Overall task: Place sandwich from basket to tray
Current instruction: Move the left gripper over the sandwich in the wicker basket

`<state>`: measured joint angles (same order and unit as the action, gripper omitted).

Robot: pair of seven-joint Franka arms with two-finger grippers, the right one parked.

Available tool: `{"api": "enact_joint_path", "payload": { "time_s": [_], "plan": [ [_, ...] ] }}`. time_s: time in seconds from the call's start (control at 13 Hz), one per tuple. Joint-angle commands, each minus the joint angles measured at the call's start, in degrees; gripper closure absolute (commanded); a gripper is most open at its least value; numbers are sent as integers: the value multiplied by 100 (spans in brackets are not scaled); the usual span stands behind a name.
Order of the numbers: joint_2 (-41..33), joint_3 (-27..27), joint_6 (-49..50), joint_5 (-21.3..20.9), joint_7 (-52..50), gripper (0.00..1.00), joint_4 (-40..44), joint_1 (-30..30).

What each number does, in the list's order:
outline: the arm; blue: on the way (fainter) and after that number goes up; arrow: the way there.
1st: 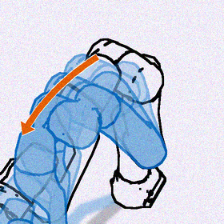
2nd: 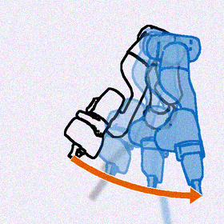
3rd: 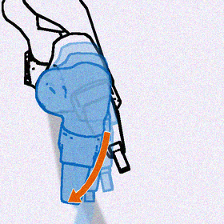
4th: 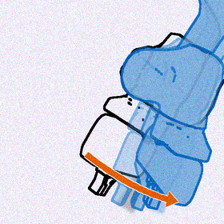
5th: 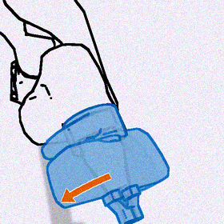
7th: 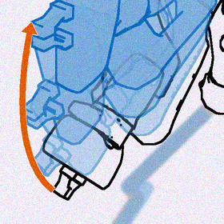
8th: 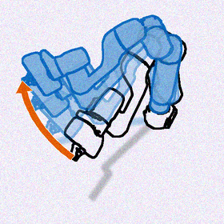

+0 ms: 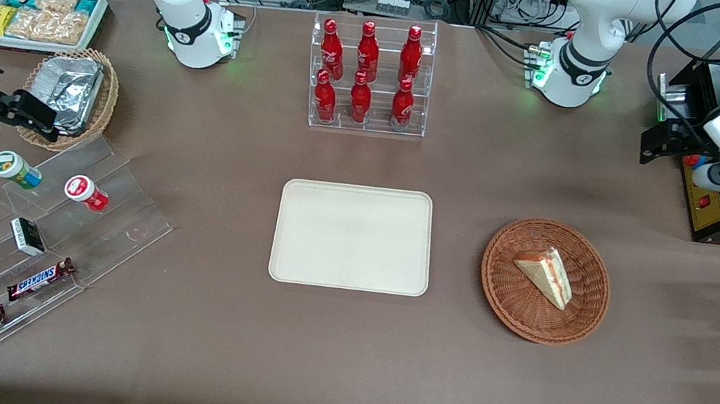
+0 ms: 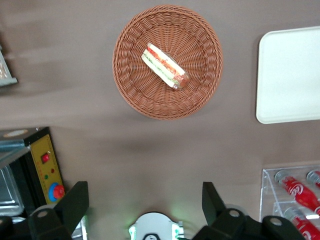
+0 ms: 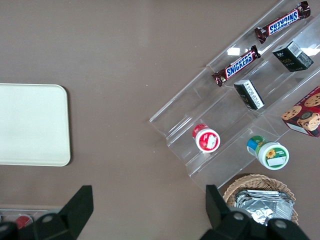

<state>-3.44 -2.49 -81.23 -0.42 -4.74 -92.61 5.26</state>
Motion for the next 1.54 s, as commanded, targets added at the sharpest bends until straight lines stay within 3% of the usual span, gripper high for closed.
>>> {"api": "enact_joint_path", "payload": {
  "time_s": [0.0, 0.23, 0.38, 0.77, 1.08, 1.46],
  "plan": [
    [273, -41, 54, -29, -535, 0, 85, 45],
    [659, -24, 72, 269, -1710, 0, -3, 10],
    [792, -15, -59, 210, -2291, 0, -20, 10],
    [950, 12, -1209, 244, -4179, 0, -713, -17],
    [1072, 3, -2246, 192, -5087, 0, -1241, 36],
    [1284, -6, -3398, 165, -5247, 0, -2101, 54]
  ]
}}
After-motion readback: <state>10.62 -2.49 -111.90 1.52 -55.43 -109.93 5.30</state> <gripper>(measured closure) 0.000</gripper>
